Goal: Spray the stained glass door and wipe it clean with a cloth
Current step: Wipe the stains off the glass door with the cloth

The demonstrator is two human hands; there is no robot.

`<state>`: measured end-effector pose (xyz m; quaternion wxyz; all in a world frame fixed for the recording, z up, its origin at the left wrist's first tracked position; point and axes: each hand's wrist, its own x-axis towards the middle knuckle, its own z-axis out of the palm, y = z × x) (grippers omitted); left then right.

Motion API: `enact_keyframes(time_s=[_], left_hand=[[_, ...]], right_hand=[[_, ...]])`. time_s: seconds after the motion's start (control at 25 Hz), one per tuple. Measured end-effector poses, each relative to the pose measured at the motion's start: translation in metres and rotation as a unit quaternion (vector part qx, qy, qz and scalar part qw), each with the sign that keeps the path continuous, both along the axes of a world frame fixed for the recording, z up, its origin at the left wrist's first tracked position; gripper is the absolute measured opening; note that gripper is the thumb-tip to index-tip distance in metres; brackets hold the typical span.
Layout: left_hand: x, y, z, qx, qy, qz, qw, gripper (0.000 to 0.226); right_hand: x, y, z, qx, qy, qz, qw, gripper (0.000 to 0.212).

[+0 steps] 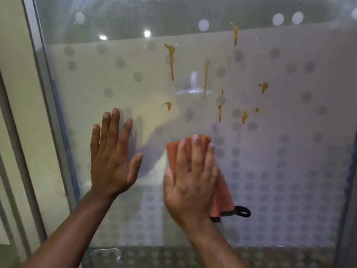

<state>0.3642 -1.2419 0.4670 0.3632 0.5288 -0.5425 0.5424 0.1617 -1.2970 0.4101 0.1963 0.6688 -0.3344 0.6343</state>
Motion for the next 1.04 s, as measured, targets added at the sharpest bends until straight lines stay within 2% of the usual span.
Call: enact_keyframes(time_s=[0.16,0.24,0.32,0.4,0.56,0.68,0.76,0.84,1.04], left_hand=[[0.001,0.002,0.001,0.007,-0.001,-0.017,1.0,0.073],[0.0,0.002,0.002,0.009,-0.004,-0.019,1.0,0.073],[0.001,0.002,0.002,0.009,-0.005,-0.016,1.0,0.073],[0.001,0.002,0.0,0.007,-0.004,-0.018,1.0,0.073],[0.0,0.003,0.002,0.015,0.003,-0.02,1.0,0.076],[-0.006,0.008,0.004,0.011,0.009,-0.023,1.0,0.076],[-0.005,0.013,0.01,0.002,0.003,-0.025,1.0,0.072],[-0.001,0.017,0.021,-0.012,-0.008,-0.014,1.0,0.07],[0.015,0.015,0.054,-0.021,-0.01,-0.005,1.0,0.071]], right_hand=[[0.012,0.003,-0.024,-0.094,0.169,0.028,0.981,0.073],[0.0,-0.002,-0.028,-0.124,0.207,0.012,0.97,0.073],[-0.017,-0.008,-0.022,-0.127,0.205,-0.026,0.97,0.071],[-0.04,-0.016,-0.015,-0.1,0.148,-0.072,0.981,0.069],[-0.1,-0.038,0.008,0.02,-0.056,-0.135,0.989,0.068],[-0.127,-0.046,0.023,0.087,-0.17,-0.102,0.976,0.07],[-0.117,-0.041,0.028,0.092,-0.195,-0.045,0.976,0.068],[-0.092,-0.03,0.031,0.071,-0.167,-0.019,0.983,0.065],[0.001,0.009,0.019,-0.003,0.022,-0.008,1.0,0.064]])
